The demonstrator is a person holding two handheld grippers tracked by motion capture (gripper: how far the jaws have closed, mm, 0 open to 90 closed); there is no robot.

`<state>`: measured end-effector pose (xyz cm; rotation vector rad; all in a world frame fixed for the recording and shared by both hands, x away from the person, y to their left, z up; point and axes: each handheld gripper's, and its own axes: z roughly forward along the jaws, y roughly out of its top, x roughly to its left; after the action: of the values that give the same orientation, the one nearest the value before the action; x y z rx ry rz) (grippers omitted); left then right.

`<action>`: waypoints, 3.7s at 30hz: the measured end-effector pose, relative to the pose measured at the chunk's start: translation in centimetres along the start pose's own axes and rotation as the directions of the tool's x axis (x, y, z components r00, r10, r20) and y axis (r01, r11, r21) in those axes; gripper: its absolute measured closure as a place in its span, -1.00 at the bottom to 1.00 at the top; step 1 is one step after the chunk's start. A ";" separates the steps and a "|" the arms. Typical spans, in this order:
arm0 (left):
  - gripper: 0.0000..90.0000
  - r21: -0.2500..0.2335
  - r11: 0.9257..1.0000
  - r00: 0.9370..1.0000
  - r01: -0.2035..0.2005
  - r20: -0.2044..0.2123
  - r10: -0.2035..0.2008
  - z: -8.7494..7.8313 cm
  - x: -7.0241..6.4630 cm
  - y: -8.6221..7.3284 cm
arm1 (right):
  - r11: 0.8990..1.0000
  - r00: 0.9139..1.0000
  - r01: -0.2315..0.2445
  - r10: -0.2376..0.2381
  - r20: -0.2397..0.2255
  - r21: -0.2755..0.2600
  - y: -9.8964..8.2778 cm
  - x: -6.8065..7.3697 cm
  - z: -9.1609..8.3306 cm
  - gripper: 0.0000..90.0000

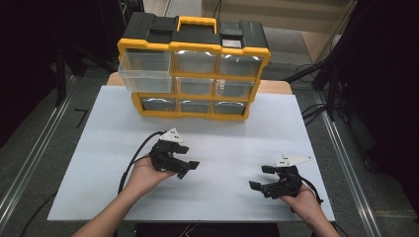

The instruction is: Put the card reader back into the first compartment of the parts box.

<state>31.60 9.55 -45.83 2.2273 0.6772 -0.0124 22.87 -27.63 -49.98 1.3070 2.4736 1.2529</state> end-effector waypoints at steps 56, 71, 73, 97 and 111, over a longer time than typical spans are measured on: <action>0.67 0.144 0.989 0.999 -0.032 0.014 0.031 1.7 1.3 -3.0 | 1.000 1.000 0.018 -0.018 0.014 0.011 0.0 0.1 0.0 -0.72; 0.67 0.132 0.982 0.986 -0.138 0.116 0.123 -0.5 1.0 -2.5 | 0.999 0.999 0.033 -0.034 0.012 0.011 0.0 0.2 0.0 -0.72; 0.67 0.144 0.973 0.979 -0.182 0.118 0.166 -1.0 1.0 -2.4 | 0.999 0.999 0.034 -0.034 0.008 0.006 0.1 0.2 -0.1 -0.72; 0.67 0.164 0.944 0.947 -0.287 0.195 0.254 -5.0 3.4 0.4 | 0.999 0.999 0.051 -0.051 0.004 -0.003 0.1 0.3 -0.1 -0.71; 0.67 0.200 0.929 0.944 -0.310 0.181 0.276 -6.7 3.9 3.4 | 0.999 0.999 0.044 -0.044 0.003 -0.011 0.1 0.2 -0.3 -0.71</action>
<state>35.17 14.22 -39.72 2.4979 0.2639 -0.1100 22.69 -27.59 -49.64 1.2441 2.4752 1.2528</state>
